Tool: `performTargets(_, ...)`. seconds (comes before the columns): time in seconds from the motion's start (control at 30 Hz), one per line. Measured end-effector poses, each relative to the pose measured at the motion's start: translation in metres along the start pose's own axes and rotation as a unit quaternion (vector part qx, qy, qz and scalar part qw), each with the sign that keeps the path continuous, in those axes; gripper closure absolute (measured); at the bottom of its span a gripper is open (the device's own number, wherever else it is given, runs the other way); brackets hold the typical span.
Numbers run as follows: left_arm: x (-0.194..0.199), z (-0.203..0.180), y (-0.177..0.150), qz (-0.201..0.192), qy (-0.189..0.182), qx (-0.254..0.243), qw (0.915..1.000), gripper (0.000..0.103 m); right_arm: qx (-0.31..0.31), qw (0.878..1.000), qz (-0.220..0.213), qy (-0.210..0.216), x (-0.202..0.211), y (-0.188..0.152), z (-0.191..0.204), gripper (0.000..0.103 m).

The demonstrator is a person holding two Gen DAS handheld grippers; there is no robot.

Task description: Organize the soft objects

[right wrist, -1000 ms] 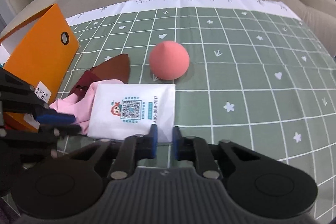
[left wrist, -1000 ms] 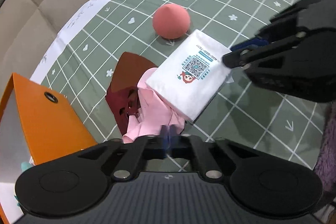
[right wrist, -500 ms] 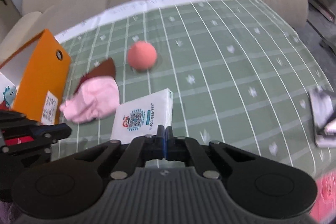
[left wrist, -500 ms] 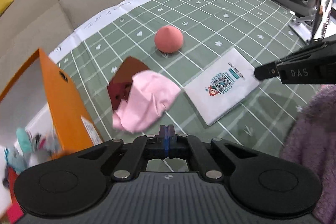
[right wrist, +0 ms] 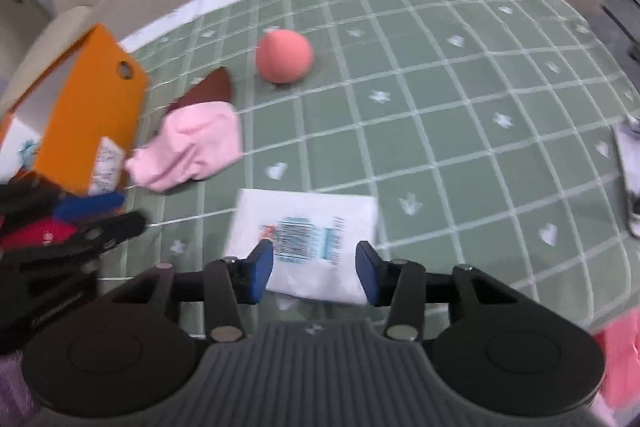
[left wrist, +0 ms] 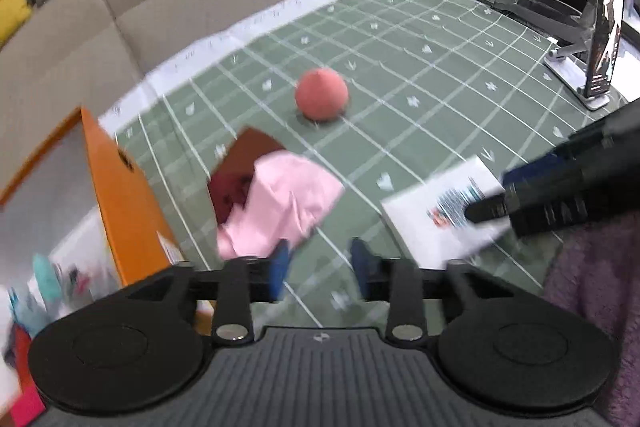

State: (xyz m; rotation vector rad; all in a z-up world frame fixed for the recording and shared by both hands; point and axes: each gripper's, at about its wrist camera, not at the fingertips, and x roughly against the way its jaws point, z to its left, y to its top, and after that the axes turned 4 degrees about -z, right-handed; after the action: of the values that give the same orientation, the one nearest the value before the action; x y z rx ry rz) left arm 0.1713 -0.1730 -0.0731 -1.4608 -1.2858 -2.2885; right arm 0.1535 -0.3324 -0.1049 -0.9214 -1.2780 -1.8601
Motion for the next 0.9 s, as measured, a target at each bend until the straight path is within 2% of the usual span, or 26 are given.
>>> performTargets(0.07, -0.007, 0.000, 0.007, -0.006, 0.012, -0.025, 0.9996, 0.052, 0.038, 0.999, -0.003, -0.022, -0.004, -0.001, 0.013, 0.044)
performTargets(0.17, -0.023, -0.003, 0.013, 0.008, 0.018, -0.067, 0.9976, 0.052, 0.101, 0.994, -0.010, -0.037, -0.009, -0.003, 0.029, 0.033)
performTargets(0.3, -0.046, -0.007, 0.014, 0.029, 0.020, -0.107, 0.9936, 0.052, 0.128, 0.991, 0.007, -0.044, -0.024, -0.003, 0.031, 0.033)
performTargets(0.4, -0.058, -0.007, 0.013, 0.039, 0.016, -0.101, 0.9939, 0.052, 0.136, 0.990, 0.007, -0.041, -0.033, 0.000, 0.030, 0.033)
performTargets(0.47, -0.066, -0.006, 0.014, 0.047, 0.019, -0.087, 0.9949, 0.052, 0.144, 0.989, 0.006, -0.038, -0.038, 0.001, 0.030, 0.029)
performTargets(0.53, -0.073, -0.004, 0.015, 0.051, 0.017, -0.071, 0.9960, 0.058, 0.148, 0.988, 0.005, -0.035, -0.039, 0.001, 0.031, 0.027)
performTargets(0.6, -0.078, -0.001, 0.016, 0.052, 0.014, -0.059, 0.9968, 0.078, 0.149, 0.988, 0.005, -0.032, -0.041, 0.002, 0.031, 0.024)
performTargets(0.67, -0.081, 0.002, 0.018, 0.051, 0.009, -0.045, 0.9976, 0.086, 0.149, 0.988, 0.006, -0.031, -0.040, 0.001, 0.031, 0.023)
performTargets(0.7, -0.081, 0.002, 0.018, 0.052, 0.008, -0.040, 0.9978, 0.094, 0.149, 0.988, 0.006, -0.030, -0.040, 0.001, 0.031, 0.022)
performTargets(0.77, -0.079, 0.001, 0.018, 0.048, 0.014, -0.036, 0.9981, 0.099, 0.148, 0.989, 0.007, -0.029, -0.039, 0.001, 0.031, 0.021)
performTargets(0.9, -0.061, -0.001, 0.013, 0.024, 0.021, -0.026, 0.9991, 0.099, 0.139, 0.990, 0.009, -0.024, -0.037, 0.002, 0.029, 0.022)
